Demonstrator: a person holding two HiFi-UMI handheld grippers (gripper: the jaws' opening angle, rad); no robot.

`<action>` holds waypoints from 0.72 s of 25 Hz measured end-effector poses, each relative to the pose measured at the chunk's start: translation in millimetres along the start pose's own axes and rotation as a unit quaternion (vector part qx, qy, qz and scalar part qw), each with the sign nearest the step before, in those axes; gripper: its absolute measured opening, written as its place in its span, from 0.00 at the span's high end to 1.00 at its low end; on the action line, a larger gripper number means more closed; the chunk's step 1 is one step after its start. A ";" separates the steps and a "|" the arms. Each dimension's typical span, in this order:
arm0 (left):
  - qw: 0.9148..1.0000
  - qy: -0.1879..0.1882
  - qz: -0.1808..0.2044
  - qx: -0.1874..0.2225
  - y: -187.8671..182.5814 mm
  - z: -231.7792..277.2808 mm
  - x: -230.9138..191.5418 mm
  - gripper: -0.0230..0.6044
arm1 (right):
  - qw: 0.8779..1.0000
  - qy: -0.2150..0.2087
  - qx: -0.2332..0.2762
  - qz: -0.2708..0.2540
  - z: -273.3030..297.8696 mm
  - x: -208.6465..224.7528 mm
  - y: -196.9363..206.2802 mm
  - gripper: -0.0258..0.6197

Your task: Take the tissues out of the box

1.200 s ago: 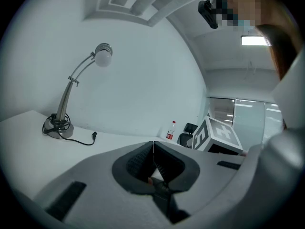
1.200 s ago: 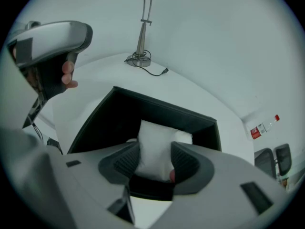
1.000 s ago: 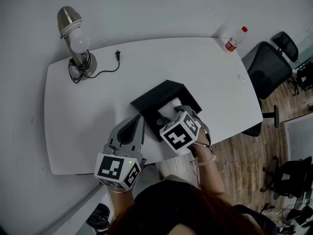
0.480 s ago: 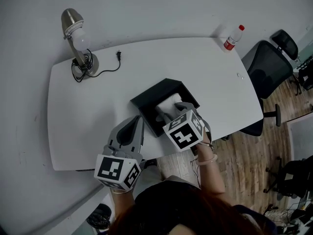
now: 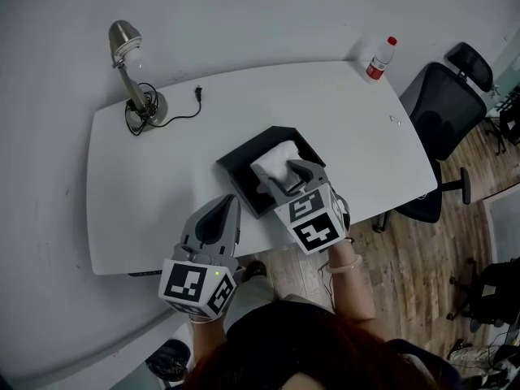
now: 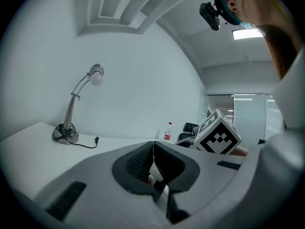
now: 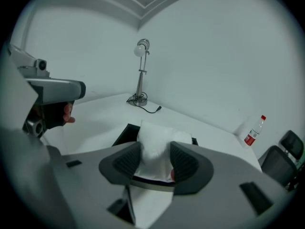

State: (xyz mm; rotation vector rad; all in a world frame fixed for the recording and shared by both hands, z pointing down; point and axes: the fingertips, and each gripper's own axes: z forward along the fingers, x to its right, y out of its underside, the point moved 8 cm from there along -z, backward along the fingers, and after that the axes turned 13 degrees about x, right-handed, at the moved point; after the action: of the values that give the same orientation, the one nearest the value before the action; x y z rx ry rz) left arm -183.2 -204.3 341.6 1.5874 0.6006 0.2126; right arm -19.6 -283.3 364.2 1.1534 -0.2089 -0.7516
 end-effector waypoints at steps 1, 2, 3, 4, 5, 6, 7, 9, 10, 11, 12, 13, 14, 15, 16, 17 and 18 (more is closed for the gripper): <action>1.000 -0.001 0.002 0.001 -0.5 -2.9 2.4 0.93 | 1.000 0.004 0.010 0.000 -3.5 -0.7 -1.0 0.64; 1.000 -0.001 0.004 0.001 -1.2 -5.6 4.8 0.93 | 1.000 0.007 0.021 0.000 -6.9 -1.5 -2.0 0.64; 1.000 -0.001 0.007 0.002 -2.1 -8.1 7.2 0.93 | 1.000 0.009 0.030 0.001 -10.4 -2.2 -2.9 0.64; 1.000 0.000 0.009 0.003 -3.1 -10.5 9.7 0.93 | 0.999 0.012 0.039 0.002 -14.2 -2.9 -3.7 0.64; 1.000 0.000 0.011 0.004 -4.0 -12.9 12.4 0.93 | 0.999 0.015 0.047 0.003 -18.2 -3.6 -4.5 0.64; 1.000 0.000 0.012 0.005 -4.8 -15.4 15.2 0.93 | 0.998 0.018 0.055 0.004 -22.3 -4.6 -5.2 0.64; 1.000 0.000 0.014 0.006 -5.8 -17.9 18.1 0.93 | 0.998 0.021 0.065 0.006 -26.1 -6.0 -5.8 0.64; 1.000 0.000 0.018 0.010 -9.2 -22.5 23.5 0.93 | 0.996 0.027 0.084 0.009 -33.1 -8.8 -7.5 0.64; 1.000 0.000 0.020 0.011 -10.7 -24.8 26.0 0.93 | 0.995 0.029 0.092 0.009 -36.8 -9.6 -8.5 0.64; 1.000 0.001 0.021 0.012 -11.3 -27.1 28.3 0.93 | 0.995 0.032 0.098 0.010 -40.9 -10.0 -9.5 0.64; 1.000 0.002 0.022 0.013 -11.3 -29.4 30.7 0.93 | 0.994 0.033 0.104 0.012 -45.5 -10.2 -10.3 0.64; 1.000 0.002 0.023 0.014 -11.3 -31.7 33.2 0.93 | 0.993 0.036 0.110 0.012 -50.2 -10.4 -11.0 0.64; 1.000 0.003 0.024 0.015 -11.7 -34.0 35.7 0.93 | 0.992 0.039 0.116 0.011 -55.0 -10.9 -11.8 0.64; 1.000 0.003 0.026 0.016 -12.5 -36.4 38.2 0.93 | 0.992 0.042 0.122 0.010 -59.8 -11.6 -12.5 0.64; 0.999 0.003 0.028 0.017 -13.5 -39.0 40.6 0.93 | 0.991 0.046 0.128 0.008 -64.8 -12.6 -13.2 0.64; 0.999 0.003 0.030 0.018 -14.5 -41.5 43.2 0.93 | 0.990 0.049 0.134 0.008 -69.9 -13.6 -13.7 0.64; 0.999 0.004 0.032 0.020 -15.5 -44.0 45.9 0.93 | 0.989 0.052 0.141 0.008 -75.0 -14.8 -14.2 0.64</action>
State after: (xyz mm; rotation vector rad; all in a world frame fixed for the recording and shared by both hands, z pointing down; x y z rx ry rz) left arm -169.5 -143.4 322.0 1.6462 0.5642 0.2556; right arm 2.0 -220.6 323.7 1.4535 -0.2423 -0.6598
